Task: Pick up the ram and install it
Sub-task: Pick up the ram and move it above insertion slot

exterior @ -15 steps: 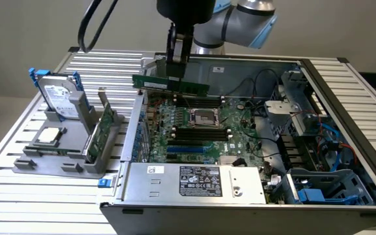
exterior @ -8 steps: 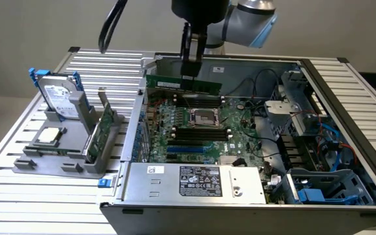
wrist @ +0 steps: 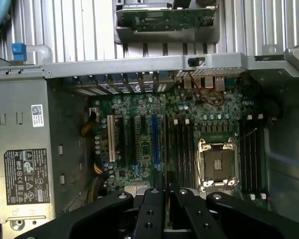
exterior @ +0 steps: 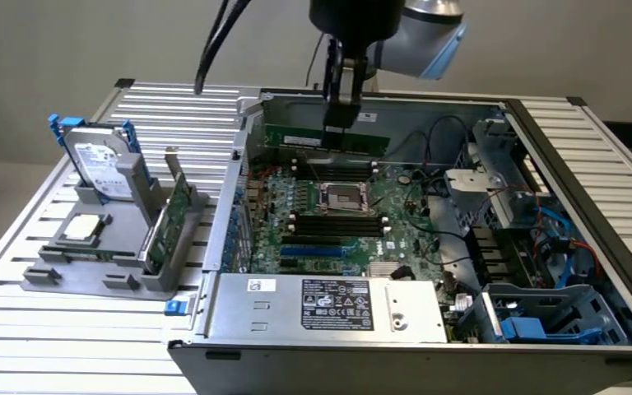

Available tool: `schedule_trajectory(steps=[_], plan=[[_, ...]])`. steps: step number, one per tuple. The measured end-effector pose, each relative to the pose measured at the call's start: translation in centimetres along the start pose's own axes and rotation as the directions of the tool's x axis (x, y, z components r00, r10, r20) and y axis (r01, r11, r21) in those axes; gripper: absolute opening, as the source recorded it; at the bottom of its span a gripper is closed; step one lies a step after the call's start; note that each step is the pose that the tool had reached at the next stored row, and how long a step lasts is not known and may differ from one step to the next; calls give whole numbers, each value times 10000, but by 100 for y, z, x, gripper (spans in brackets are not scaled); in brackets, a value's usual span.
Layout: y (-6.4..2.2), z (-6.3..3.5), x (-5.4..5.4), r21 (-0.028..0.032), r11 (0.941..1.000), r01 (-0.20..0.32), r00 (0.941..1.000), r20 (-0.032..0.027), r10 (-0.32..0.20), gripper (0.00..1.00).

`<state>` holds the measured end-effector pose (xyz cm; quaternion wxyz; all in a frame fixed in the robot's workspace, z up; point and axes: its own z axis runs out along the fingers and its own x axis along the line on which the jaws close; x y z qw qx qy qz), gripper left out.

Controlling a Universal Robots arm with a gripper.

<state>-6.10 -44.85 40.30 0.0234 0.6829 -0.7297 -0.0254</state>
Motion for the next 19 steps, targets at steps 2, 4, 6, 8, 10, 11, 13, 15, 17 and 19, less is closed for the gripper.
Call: schedule_trajectory(steps=[2,4,6,8,10,11,13,15,17,19], plan=[[-51,19,-32,0,10000,2,10000,27,-2,14],[-100,38,-64,0,10000,4,10000,52,-4,14],[-143,56,-96,1,10000,6,10000,81,-6,14],[-165,76,-140,0,10000,7,9999,108,-7,14],[-176,102,-203,0,10000,8,9999,118,-8,14],[-179,115,-235,1,10000,8,9999,121,-8,14],[-183,140,-301,4,10000,8,9999,122,-8,14],[-185,167,-369,16,10000,9,9999,124,-9,14],[-185,188,-425,37,10000,9,9999,126,-9,14],[-185,203,-459,85,10000,9,9999,128,-10,14]])
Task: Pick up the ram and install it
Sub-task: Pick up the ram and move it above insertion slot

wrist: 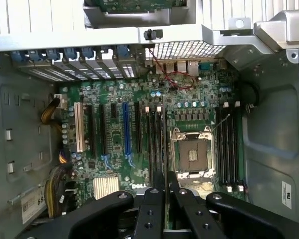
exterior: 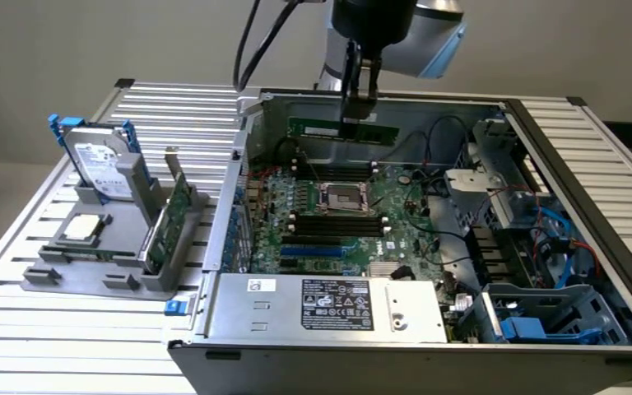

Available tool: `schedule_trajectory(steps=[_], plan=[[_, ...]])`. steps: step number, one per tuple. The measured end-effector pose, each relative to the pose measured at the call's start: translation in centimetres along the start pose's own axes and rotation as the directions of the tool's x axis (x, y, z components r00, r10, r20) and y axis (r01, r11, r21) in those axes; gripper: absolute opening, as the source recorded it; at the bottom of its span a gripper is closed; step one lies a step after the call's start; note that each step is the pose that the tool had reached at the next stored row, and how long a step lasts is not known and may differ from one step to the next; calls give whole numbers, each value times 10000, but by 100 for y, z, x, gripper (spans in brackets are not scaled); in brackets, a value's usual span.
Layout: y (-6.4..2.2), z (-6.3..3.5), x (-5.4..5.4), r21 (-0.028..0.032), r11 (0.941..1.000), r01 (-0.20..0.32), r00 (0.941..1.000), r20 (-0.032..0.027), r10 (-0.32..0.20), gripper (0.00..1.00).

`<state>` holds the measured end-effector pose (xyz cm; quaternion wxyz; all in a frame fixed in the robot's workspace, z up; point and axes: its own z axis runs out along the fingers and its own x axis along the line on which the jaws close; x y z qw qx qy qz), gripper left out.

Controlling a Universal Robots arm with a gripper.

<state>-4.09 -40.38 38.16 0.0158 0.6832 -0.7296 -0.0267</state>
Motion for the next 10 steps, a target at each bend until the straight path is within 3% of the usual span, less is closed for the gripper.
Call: schedule_trajectory(steps=[6,8,10], plan=[[-1,36,-24,289,9996,5,10000,20,-5,14],[-2,62,-29,339,9994,5,10000,21,-6,14],[-3,98,-46,344,9994,6,10000,20,-6,14]])
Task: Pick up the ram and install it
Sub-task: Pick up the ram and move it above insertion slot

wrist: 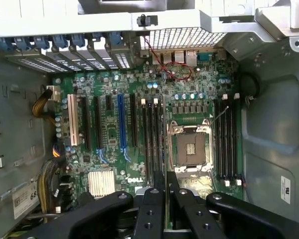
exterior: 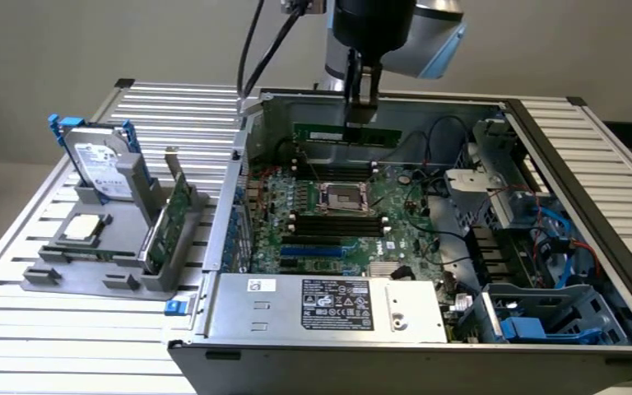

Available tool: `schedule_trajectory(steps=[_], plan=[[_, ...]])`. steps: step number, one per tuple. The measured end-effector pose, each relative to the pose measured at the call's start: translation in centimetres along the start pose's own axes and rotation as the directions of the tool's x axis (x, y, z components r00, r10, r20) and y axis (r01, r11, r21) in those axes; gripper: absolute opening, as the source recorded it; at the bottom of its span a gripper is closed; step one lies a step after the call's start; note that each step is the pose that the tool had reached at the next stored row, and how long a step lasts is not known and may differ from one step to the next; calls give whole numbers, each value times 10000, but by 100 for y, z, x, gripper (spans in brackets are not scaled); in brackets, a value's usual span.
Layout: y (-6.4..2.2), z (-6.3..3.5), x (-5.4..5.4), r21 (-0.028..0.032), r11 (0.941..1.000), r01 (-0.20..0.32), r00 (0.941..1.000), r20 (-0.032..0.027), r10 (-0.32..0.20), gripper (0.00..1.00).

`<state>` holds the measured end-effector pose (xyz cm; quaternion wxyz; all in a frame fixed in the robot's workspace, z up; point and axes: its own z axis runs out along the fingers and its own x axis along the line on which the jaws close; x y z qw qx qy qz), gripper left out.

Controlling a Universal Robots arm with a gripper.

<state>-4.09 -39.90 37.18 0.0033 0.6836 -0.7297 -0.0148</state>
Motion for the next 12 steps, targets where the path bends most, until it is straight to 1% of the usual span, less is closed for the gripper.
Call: schedule_trajectory(steps=[6,10,12], plan=[[3,111,-82,16,10000,6,10000,3,-6,14],[4,185,-123,55,10000,42,10000,5,-42,14],[3,194,-125,59,10000,59,10000,6,-59,14]])
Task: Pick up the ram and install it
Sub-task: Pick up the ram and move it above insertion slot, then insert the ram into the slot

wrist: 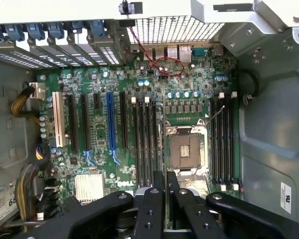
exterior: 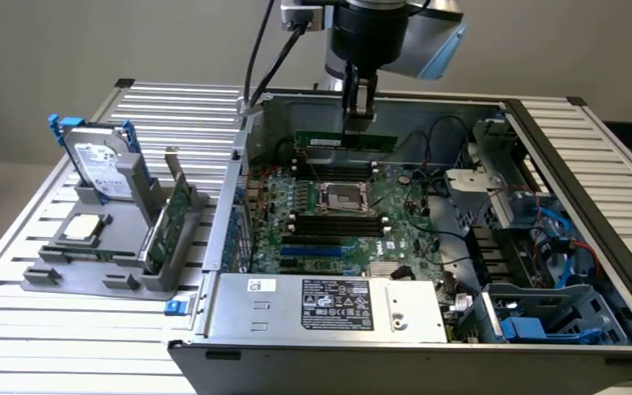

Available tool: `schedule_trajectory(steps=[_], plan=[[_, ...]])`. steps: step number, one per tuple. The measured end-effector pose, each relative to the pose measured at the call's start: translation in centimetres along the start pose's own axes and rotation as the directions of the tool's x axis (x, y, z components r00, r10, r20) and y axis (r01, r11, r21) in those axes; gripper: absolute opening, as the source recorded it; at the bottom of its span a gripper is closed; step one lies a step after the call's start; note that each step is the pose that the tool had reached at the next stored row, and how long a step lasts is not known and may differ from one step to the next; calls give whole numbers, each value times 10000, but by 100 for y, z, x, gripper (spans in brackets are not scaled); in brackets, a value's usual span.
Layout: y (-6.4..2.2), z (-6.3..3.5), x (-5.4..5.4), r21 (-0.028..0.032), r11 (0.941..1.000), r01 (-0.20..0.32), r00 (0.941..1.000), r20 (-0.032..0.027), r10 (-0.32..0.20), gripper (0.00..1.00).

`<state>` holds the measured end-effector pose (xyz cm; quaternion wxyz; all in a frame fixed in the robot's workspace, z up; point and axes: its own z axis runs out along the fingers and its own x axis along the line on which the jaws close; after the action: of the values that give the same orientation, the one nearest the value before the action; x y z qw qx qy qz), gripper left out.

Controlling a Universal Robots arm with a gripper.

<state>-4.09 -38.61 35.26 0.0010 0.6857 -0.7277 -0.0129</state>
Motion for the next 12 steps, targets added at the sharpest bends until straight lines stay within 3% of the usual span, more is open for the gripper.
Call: schedule_trajectory(steps=[12], plan=[[0,0,0,-2,10000,1,10000,-5,-1,14]])
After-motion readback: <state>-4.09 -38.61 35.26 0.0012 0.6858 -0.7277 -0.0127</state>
